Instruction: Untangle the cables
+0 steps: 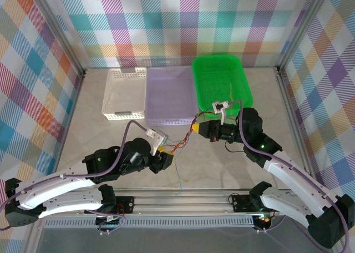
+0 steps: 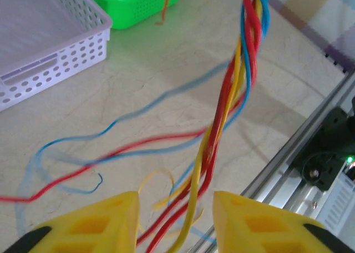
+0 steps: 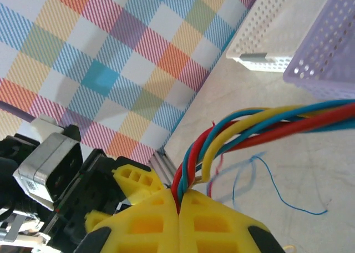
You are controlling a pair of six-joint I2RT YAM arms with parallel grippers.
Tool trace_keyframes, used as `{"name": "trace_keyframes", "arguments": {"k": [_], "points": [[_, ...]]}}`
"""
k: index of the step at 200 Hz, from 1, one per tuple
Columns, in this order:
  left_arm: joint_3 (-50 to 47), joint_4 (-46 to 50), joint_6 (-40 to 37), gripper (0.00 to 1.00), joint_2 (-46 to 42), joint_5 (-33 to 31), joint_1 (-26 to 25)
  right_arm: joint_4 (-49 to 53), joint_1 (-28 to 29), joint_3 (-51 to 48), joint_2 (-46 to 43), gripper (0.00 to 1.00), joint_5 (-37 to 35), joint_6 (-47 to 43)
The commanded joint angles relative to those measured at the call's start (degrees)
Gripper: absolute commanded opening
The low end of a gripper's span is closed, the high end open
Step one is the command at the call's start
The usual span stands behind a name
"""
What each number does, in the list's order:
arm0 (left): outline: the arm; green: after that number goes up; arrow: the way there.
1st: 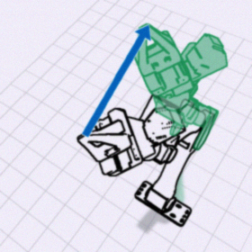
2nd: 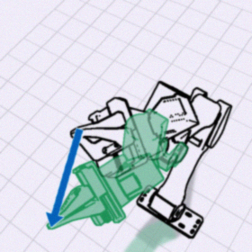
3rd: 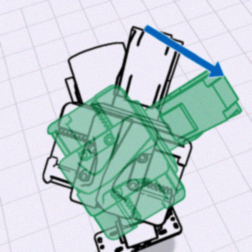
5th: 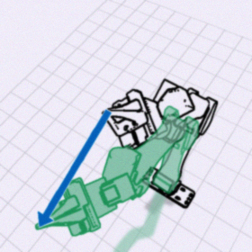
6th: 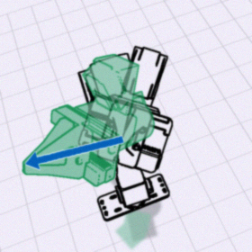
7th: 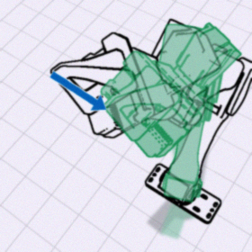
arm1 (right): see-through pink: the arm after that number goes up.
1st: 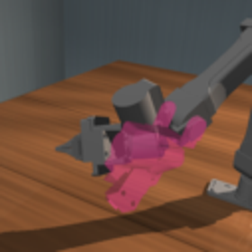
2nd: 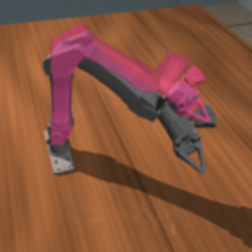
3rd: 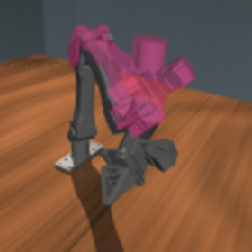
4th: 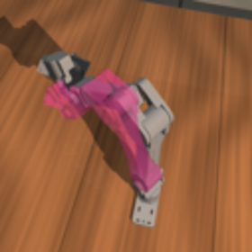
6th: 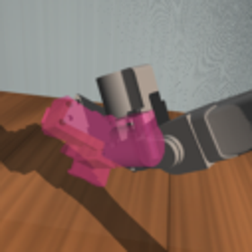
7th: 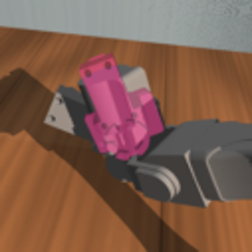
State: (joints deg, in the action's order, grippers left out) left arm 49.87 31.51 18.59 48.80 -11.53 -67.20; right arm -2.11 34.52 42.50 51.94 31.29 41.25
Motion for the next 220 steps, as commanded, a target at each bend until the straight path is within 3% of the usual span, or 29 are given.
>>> {"name": "trace_keyframes", "arguments": {"k": [1, 40, 86, 122, 148, 166, 184, 220], "points": [[1.5, -2.3, -0.2, 0.66, 0.8, 3.4, 0.5, -2.6, 0.0, 0.6, -0.3, 0.0, 1.1, -2.2], [5.7, -6.4, -0.7, 0.84, 3.0, 7.1, 0.8, -0.9, 0.0, 1.5, 0.2, 0.0, 4.0, -3.6], [11.1, -7.3, -1.8, 0.85, 9.5, 9.0, 0.8, -1.0, 0.8, 1.9, 1.2, 0.0, 7.5, -3.7], [11.6, -7.1, -2.5, 0.75, 12.5, 10.1, 1.0, -0.2, 0.9, 2.2, 0.1, 0.0, 8.3, -4.0], [10.6, -7.7, -2.0, 0.51, 12.9, 11.4, 1.1, 0.2, 0.9, 2.3, -0.5, 0.0, 8.1, -4.0], [9.7, -7.9, -1.8, 0.4, 12.3, 11.1, 1.2, 0.4, 0.9, 2.5, -0.5, 0.0, 8.3, -4.2], [8.9, -7.6, -1.8, 0.39, 10.9, 11.1, 1.4, 0.7, 0.9, 2.4, -0.5, 0.0, 8.1, -4.3], [6.5, -8.2, -1.1, 0.5, 7.0, 10.9, 1.9, 0.1, 0.9, 2.3, -0.7, 0.0, 8.2, -3.8]]}}
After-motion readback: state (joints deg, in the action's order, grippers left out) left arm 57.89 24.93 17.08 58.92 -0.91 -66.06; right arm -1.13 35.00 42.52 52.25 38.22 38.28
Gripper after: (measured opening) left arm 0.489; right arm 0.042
